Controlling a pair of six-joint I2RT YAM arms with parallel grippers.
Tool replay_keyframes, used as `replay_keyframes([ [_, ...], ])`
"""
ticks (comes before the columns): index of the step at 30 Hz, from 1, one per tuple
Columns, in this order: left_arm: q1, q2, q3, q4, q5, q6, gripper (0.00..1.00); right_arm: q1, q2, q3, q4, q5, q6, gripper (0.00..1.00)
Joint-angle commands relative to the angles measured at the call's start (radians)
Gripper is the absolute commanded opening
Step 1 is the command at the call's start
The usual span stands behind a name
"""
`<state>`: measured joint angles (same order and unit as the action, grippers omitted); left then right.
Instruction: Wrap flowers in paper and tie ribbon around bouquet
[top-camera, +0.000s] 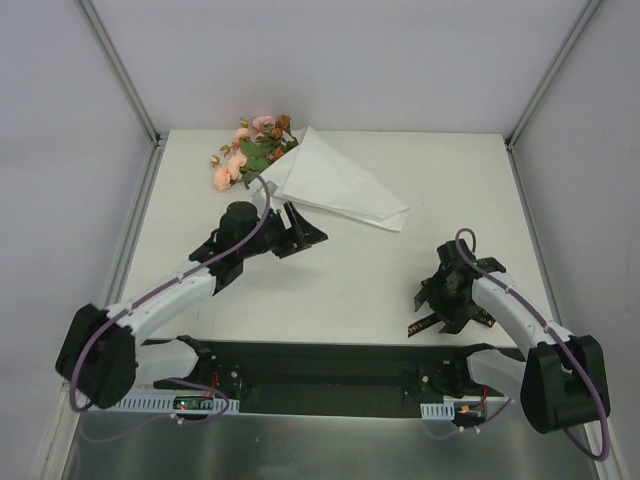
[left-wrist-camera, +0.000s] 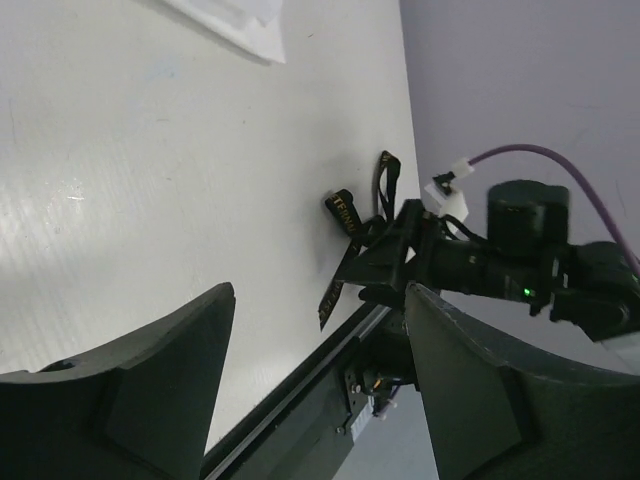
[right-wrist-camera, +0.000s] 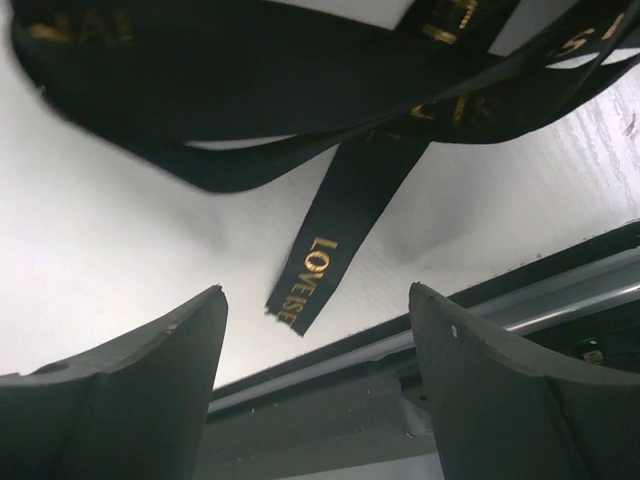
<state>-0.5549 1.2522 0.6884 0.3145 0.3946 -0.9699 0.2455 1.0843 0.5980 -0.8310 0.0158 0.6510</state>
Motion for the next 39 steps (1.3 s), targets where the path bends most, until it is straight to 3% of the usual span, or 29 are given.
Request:
replay_keyframes([
  [1,0.006,-0.251,-0.041,-0.25,-0.083,0.166,0.7,0.04,0.068,-0.023,0.049,0.058,0.17,0.74],
  [8,0.006,-0.491,-0.089,-0.377,-0.137,0.191,0.72,0.112,0.193,0.009,0.062,0.105,0.252,0.56],
  [11,0.006,-0.522,-0.087,-0.397,-0.123,0.186,0.72,0.171,0.242,0.057,0.067,0.105,0.262,0.34],
  [12,0.006,-0.527,-0.081,-0.402,-0.114,0.183,0.71,0.201,0.253,0.081,0.064,0.127,0.26,0.14],
  [13,0.006,-0.537,-0.069,-0.407,-0.105,0.183,0.71,0.242,0.27,0.112,0.055,0.148,0.271,0.01],
  [17,0.007,-0.592,-0.004,-0.488,-0.15,0.201,0.7,0.55,0.382,0.45,-0.009,0.265,0.305,0.01],
  [20,0.007,-0.681,0.074,-0.623,-0.328,0.243,0.71,0.691,0.532,0.709,0.091,0.198,0.268,0.01],
  [23,0.007,-0.805,0.154,-0.759,-0.513,0.284,0.73,0.754,0.676,0.889,0.2,0.095,0.23,0.01],
  [24,0.007,-0.823,0.181,-0.802,-0.548,0.298,0.73,0.756,0.701,0.907,0.236,0.07,0.216,0.07],
  [25,0.007,-0.838,0.191,-0.824,-0.58,0.3,0.75,0.747,0.707,0.911,0.25,0.044,0.17,0.39],
  [26,0.007,-0.849,0.198,-0.839,-0.609,0.3,0.78,0.735,0.691,0.883,0.262,0.015,0.129,0.56],
  [28,0.007,-0.838,0.2,-0.867,-0.605,0.289,0.81,0.688,0.66,0.835,0.317,-0.08,0.006,0.79],
  [31,0.007,-0.742,0.168,-0.868,-0.528,0.246,0.84,0.597,0.548,0.683,0.3,-0.134,-0.164,0.89],
  [34,0.007,-0.569,0.143,-0.868,-0.452,0.189,0.85,0.499,0.47,0.527,0.29,-0.261,-0.325,0.9],
  [37,0.013,-0.377,0.157,-0.868,-0.43,0.207,0.86,0.486,0.454,0.506,0.299,-0.269,-0.566,0.91],
  [39,0.047,-0.259,0.166,-0.877,-0.433,0.2,0.86,0.477,0.512,0.558,0.274,-0.246,-0.605,0.9],
])
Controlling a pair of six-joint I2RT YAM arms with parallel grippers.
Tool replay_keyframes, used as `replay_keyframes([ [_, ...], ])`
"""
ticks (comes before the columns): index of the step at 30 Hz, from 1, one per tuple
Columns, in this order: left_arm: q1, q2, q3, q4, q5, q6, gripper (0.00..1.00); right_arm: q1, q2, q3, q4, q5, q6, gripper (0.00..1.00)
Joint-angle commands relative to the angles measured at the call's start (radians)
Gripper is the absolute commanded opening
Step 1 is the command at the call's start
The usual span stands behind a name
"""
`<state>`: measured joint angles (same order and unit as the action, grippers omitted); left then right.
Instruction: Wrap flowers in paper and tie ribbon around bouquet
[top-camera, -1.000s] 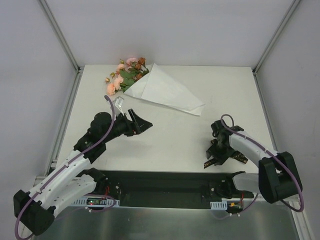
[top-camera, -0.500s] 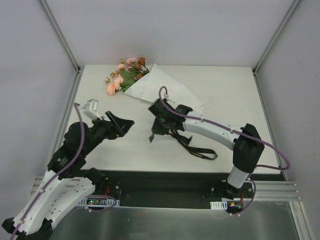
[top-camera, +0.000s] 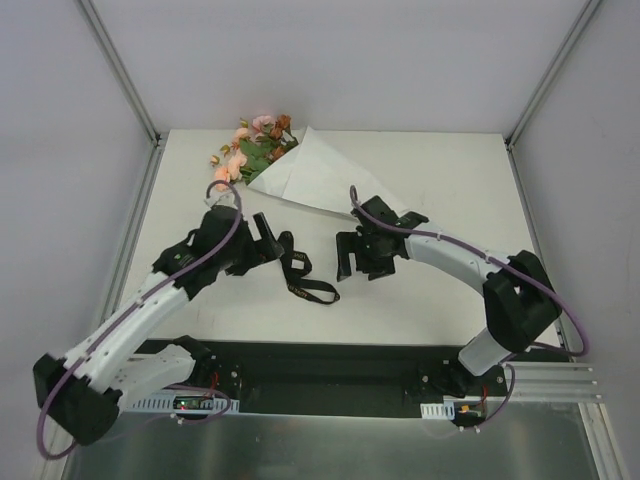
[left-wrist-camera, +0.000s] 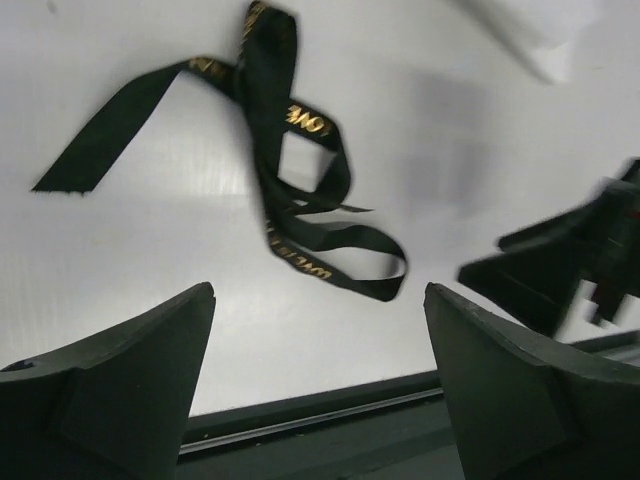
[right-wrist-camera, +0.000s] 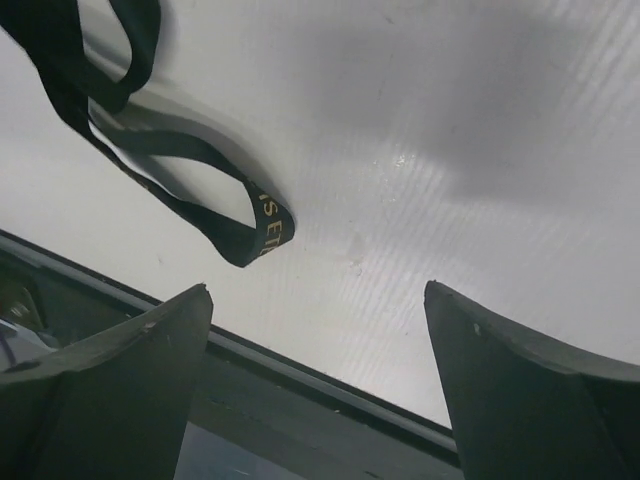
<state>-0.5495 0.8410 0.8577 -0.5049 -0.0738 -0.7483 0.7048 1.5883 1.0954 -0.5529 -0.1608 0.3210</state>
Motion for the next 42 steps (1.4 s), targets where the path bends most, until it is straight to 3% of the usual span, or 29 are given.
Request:
replay_keyframes([
  [1,0.065,0.18,-0.009,-0.064,0.031,-0.042,0.86,0.01,0.037,0.12,-0.004,-0.095,-0.266,0.84],
  [3,0.21,0.222,-0.067,-0.054,0.104,-0.112,0.85,0.013,0.077,0.164,0.06,-0.164,-0.216,0.77],
  [6,0.417,0.239,-0.179,0.046,0.299,-0.158,0.84,0.041,0.16,0.201,0.175,-0.278,-0.229,0.78],
  [8,0.454,0.263,-0.213,0.107,0.367,-0.16,0.85,0.073,0.232,0.26,0.183,-0.283,-0.315,0.79],
  [11,0.457,0.354,-0.18,0.134,0.365,-0.12,0.86,0.101,0.317,0.323,0.176,-0.29,-0.408,0.75],
  [14,0.454,0.473,-0.132,0.155,0.404,0.011,0.68,0.107,0.367,0.345,0.168,-0.336,-0.462,0.6],
  [15,0.454,0.503,-0.12,0.155,0.404,0.038,0.67,0.11,0.377,0.347,0.165,-0.348,-0.474,0.49],
  [20,0.424,0.615,-0.091,0.16,0.283,0.116,0.74,0.114,0.401,0.334,0.169,-0.355,-0.491,0.4],
  [24,0.367,0.662,-0.054,0.158,0.201,0.115,0.75,0.113,0.412,0.334,0.169,-0.323,-0.468,0.17],
  [26,0.333,0.653,-0.045,0.164,0.181,0.098,0.74,0.113,0.404,0.339,0.16,-0.293,-0.462,0.13],
  [28,0.309,0.621,-0.042,0.175,0.14,0.093,0.75,0.111,0.38,0.339,0.151,-0.257,-0.447,0.03],
  [34,0.325,0.599,-0.025,0.19,0.207,0.027,0.83,0.113,0.276,0.322,0.085,-0.152,-0.413,0.01],
  [38,0.358,0.569,-0.042,0.192,0.288,-0.124,0.82,0.113,0.173,0.304,0.01,-0.08,-0.39,0.01],
  [42,0.364,0.529,-0.049,0.224,0.312,-0.146,0.8,0.113,0.064,0.27,-0.054,0.041,-0.35,0.01],
])
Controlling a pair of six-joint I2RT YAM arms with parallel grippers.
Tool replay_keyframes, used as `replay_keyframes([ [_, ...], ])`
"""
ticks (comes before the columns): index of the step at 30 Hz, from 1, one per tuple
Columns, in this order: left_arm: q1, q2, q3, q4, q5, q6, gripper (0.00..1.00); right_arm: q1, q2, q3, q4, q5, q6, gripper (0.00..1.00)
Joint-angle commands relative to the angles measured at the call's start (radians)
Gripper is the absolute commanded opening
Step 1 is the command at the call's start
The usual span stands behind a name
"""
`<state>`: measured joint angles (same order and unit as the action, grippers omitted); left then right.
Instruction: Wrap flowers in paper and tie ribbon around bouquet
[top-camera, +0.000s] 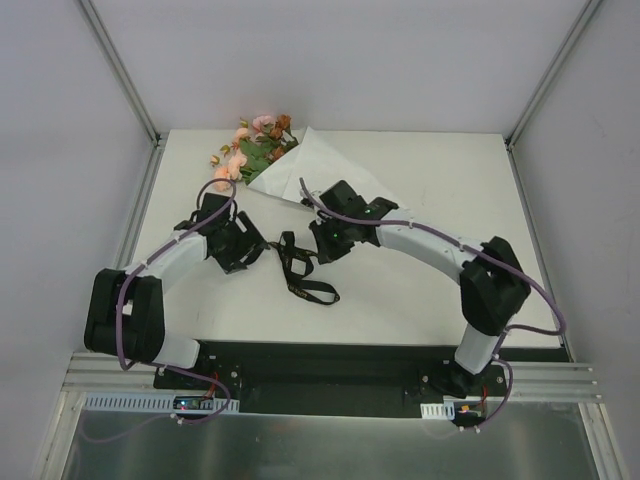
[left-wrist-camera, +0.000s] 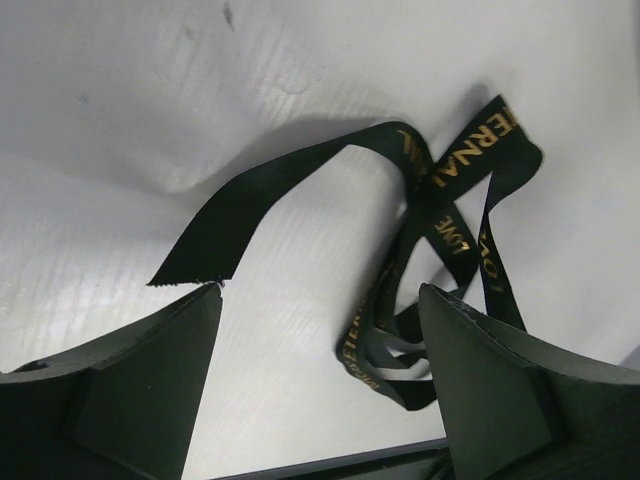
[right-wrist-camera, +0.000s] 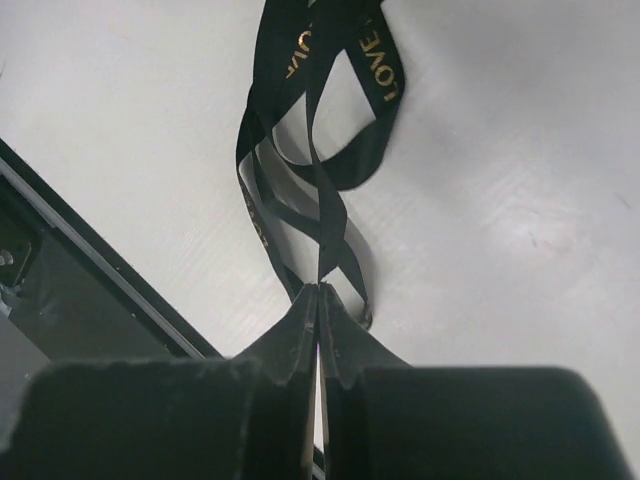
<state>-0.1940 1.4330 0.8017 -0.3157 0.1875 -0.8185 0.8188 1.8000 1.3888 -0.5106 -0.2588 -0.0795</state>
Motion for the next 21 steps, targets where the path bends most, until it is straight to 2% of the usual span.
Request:
replay_keyframes([
  [1,0.01,-0.063,0.011,0.035,0.055,-0.071,0.81,-0.003,-0.169,-0.019,-0.121,0.223,0.061,0.01],
  [3,0.008,-0.056,0.025,0.035,0.076,-0.051,0.84,-0.004,-0.23,-0.014,-0.195,0.303,0.072,0.01],
  [6,0.008,-0.008,0.048,0.029,0.101,-0.019,0.99,-0.013,-0.303,-0.027,-0.258,0.417,0.075,0.01],
  [11,0.01,0.075,0.024,0.015,0.014,-0.031,0.99,-0.075,-0.503,-0.051,-0.341,0.546,0.103,0.01],
  [15,0.011,0.093,-0.015,0.01,-0.034,-0.047,0.99,-0.197,-0.663,-0.05,-0.396,0.647,0.084,0.01],
  [21,0.011,0.116,-0.035,0.004,-0.089,-0.018,0.99,-0.348,-0.801,-0.05,-0.419,0.626,-0.003,0.01],
])
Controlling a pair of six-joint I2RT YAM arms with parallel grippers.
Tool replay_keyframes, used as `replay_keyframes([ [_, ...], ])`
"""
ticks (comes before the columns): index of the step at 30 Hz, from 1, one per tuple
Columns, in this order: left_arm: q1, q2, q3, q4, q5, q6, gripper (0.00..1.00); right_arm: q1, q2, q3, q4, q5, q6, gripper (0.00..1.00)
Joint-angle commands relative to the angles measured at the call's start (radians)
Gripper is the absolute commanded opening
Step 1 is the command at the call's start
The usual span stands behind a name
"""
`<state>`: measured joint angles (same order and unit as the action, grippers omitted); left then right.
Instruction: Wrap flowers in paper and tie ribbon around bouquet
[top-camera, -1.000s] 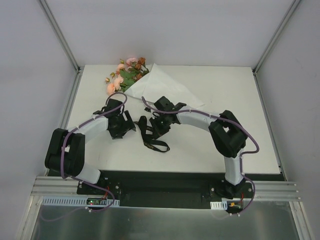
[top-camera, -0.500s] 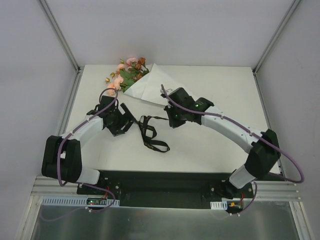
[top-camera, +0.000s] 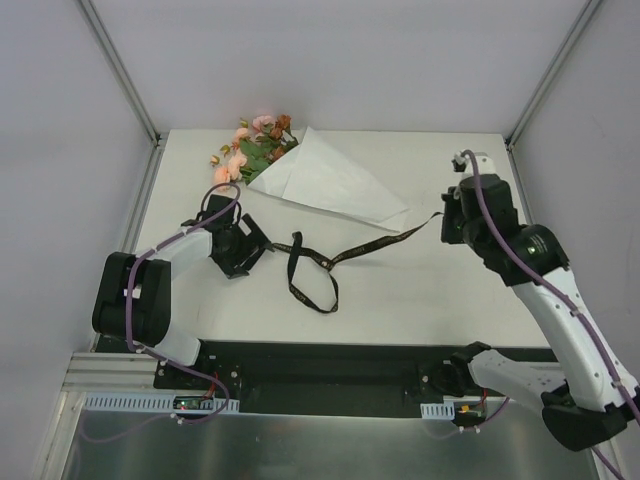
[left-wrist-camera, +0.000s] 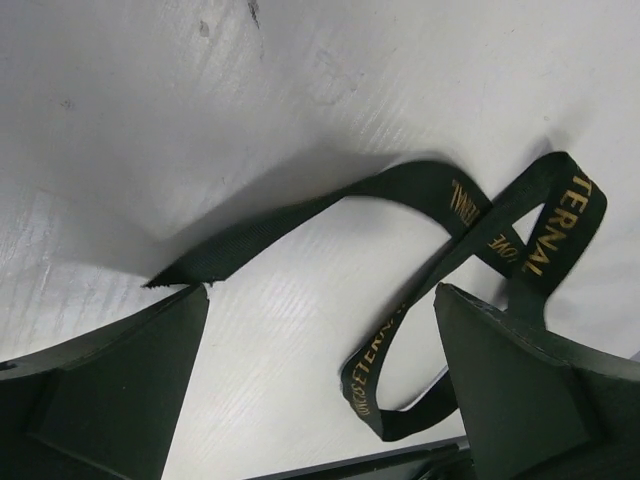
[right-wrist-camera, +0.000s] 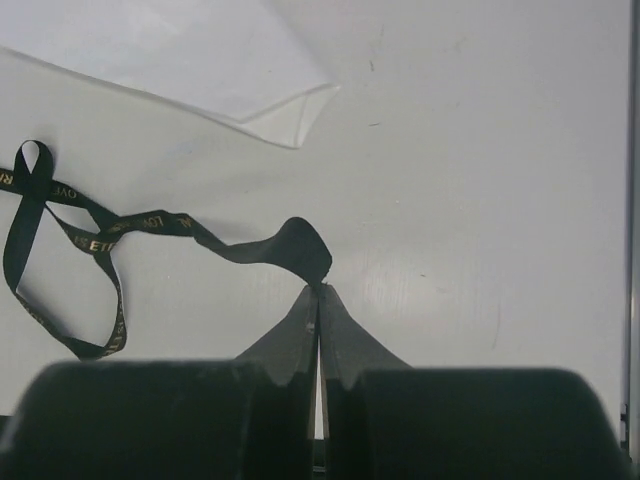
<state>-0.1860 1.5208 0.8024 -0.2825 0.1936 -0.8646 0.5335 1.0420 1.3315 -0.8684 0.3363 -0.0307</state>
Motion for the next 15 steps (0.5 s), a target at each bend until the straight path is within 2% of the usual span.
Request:
replay_keyframes([
  [1,0.003,0.032,-0.038,-0.029,-0.103,0.039,0.97,-0.075,-0.046,0.006,-0.064,0.021,-0.058,0.01],
  [2,0.003,0.033,-0.043,-0.033,-0.112,0.042,0.97,-0.096,-0.046,0.006,-0.067,0.015,-0.066,0.01],
  [7,0.003,0.009,-0.061,-0.04,-0.123,0.058,0.78,-0.153,-0.048,0.0,-0.066,-0.008,-0.09,0.01],
  [9,-0.015,-0.045,-0.062,-0.035,-0.093,0.067,0.81,-0.181,-0.046,0.001,-0.066,-0.022,-0.095,0.01],
  [10,-0.023,-0.065,-0.057,-0.032,-0.035,0.064,0.89,-0.187,-0.042,0.001,-0.067,-0.04,-0.094,0.01],
  [12,-0.061,-0.108,-0.045,-0.029,0.021,0.047,0.93,-0.193,-0.043,0.001,-0.064,-0.095,-0.092,0.01],
  [15,-0.082,-0.122,-0.043,-0.033,0.076,-0.092,0.99,-0.193,-0.051,-0.008,-0.055,-0.123,-0.08,0.01],
])
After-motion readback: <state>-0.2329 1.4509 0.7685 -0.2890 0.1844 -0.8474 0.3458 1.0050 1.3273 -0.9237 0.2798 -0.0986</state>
